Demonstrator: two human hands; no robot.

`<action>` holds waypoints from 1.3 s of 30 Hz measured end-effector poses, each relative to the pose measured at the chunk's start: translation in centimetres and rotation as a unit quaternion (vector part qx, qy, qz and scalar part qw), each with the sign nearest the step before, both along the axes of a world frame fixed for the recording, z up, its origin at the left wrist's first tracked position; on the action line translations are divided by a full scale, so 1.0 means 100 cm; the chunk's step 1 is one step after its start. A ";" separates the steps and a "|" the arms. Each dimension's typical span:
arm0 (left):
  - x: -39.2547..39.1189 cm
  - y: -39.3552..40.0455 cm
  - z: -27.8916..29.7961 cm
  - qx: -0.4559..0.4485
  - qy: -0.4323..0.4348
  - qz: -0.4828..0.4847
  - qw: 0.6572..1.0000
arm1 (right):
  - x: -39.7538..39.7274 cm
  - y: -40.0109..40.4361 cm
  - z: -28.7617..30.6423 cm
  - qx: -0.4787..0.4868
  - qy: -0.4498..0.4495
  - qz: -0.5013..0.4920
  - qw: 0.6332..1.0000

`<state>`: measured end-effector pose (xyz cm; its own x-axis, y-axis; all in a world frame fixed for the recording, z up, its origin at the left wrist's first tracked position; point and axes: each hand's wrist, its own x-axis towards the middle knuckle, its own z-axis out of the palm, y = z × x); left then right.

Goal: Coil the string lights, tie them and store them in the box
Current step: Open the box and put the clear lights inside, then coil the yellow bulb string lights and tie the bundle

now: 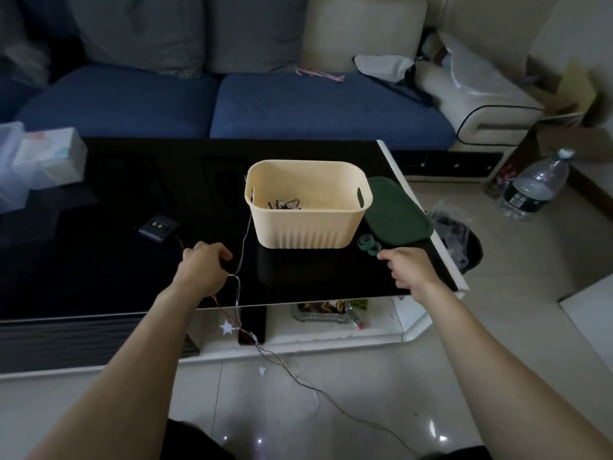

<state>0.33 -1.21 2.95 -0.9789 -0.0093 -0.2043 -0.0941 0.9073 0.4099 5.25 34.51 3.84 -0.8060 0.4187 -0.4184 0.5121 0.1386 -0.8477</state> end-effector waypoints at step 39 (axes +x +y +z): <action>0.050 -0.050 0.062 0.179 0.127 0.007 0.976 | 0.065 -0.082 0.008 0.128 0.049 0.387 0.912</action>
